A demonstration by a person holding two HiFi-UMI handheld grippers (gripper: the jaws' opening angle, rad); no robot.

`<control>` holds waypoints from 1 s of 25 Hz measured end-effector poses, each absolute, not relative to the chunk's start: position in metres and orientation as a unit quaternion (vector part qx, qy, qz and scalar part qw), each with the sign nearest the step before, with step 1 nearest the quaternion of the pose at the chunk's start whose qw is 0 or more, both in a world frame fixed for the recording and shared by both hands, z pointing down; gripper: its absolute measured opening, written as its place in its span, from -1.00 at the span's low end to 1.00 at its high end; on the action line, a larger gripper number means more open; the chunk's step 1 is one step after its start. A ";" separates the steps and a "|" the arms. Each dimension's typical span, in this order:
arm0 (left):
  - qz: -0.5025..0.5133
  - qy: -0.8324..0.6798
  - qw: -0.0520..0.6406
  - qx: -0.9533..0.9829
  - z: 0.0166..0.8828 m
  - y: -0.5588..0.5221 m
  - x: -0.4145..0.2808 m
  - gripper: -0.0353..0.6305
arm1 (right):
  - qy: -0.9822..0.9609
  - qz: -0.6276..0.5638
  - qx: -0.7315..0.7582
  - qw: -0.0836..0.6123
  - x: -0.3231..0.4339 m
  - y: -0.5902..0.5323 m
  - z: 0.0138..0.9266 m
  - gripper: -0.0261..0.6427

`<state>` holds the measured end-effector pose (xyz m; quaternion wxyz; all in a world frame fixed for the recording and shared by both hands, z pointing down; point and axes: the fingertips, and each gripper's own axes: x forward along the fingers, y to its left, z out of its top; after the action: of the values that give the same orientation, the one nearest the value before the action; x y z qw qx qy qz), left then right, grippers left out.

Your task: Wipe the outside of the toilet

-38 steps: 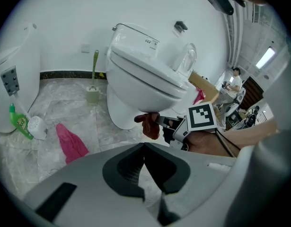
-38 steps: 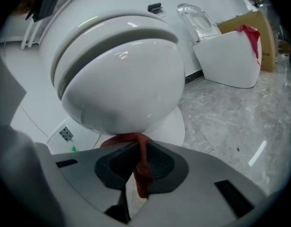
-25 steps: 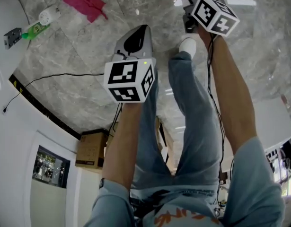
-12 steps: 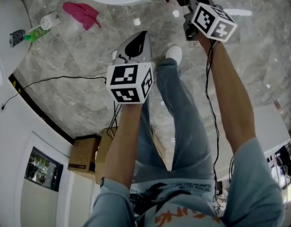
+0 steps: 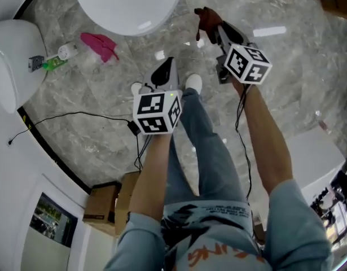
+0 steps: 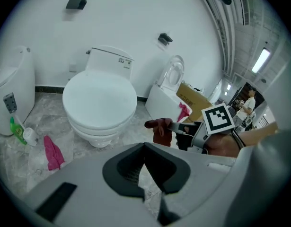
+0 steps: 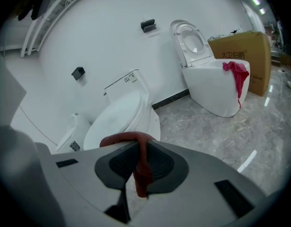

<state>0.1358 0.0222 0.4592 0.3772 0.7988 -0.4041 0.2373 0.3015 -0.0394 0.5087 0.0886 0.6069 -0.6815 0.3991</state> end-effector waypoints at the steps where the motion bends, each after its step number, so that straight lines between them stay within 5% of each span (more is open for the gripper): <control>1: 0.235 -0.408 0.379 0.797 0.449 0.023 0.135 -0.91 | -0.681 0.399 0.607 0.090 0.302 -0.035 0.497 -0.77; 19: 0.116 -0.491 0.333 0.796 0.219 -0.009 0.110 -0.91 | -0.749 0.268 0.606 0.023 0.289 -0.050 0.213 -0.77; 25: 0.045 -0.516 0.269 0.812 0.107 -0.041 0.108 -0.91 | -0.779 0.190 0.598 -0.015 0.293 -0.064 0.099 -0.78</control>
<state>0.1084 -0.0410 0.1067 0.2691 0.8121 -0.5158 0.0448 0.2927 -0.0641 0.0990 -0.0147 0.5978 -0.7788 0.1896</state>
